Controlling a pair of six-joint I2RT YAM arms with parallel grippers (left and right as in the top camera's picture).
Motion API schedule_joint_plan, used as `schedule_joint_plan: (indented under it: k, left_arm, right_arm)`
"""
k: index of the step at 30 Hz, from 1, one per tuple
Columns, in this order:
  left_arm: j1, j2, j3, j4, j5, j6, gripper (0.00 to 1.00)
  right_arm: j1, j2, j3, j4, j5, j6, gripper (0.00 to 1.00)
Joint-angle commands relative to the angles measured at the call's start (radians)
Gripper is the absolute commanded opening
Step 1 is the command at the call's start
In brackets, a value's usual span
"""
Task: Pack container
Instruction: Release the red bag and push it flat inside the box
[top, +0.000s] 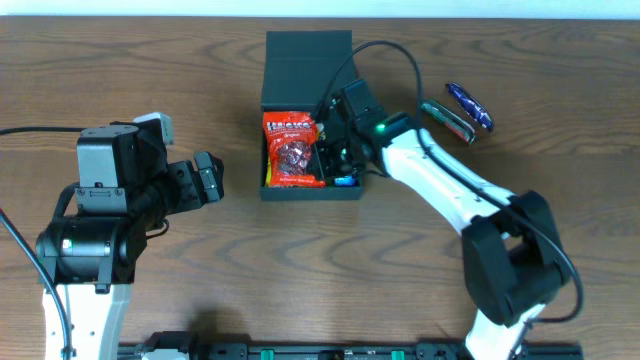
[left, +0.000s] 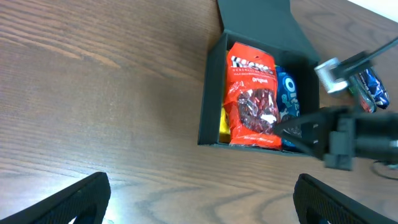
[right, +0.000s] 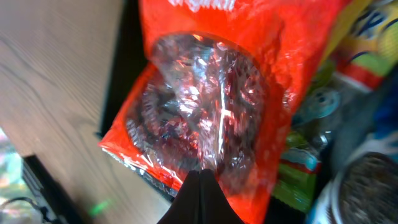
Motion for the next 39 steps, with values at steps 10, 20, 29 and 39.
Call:
schedule_joint_plan:
  k: [10,20,29,39]
  left_arm:
    - [-0.003,0.002,0.023,-0.014,-0.006,0.003,0.95]
    - [-0.003,0.002,0.023,-0.017,-0.006,0.003,0.95]
    - [-0.003,0.002,0.023,-0.016,-0.006,0.003,0.95]
    - [-0.003,0.002,0.023,-0.017,-0.006,0.003,0.95]
  right_arm:
    - [0.065,0.093,-0.002,0.063,0.016,-0.040,0.01]
    - [0.049,-0.018,0.121,0.052,0.022,-0.082,0.01]
    - [-0.023,-0.024,0.111,0.023,0.255,-0.077,0.01]
    - [-0.005,0.124,0.106,0.073,0.218,-0.077,0.01]
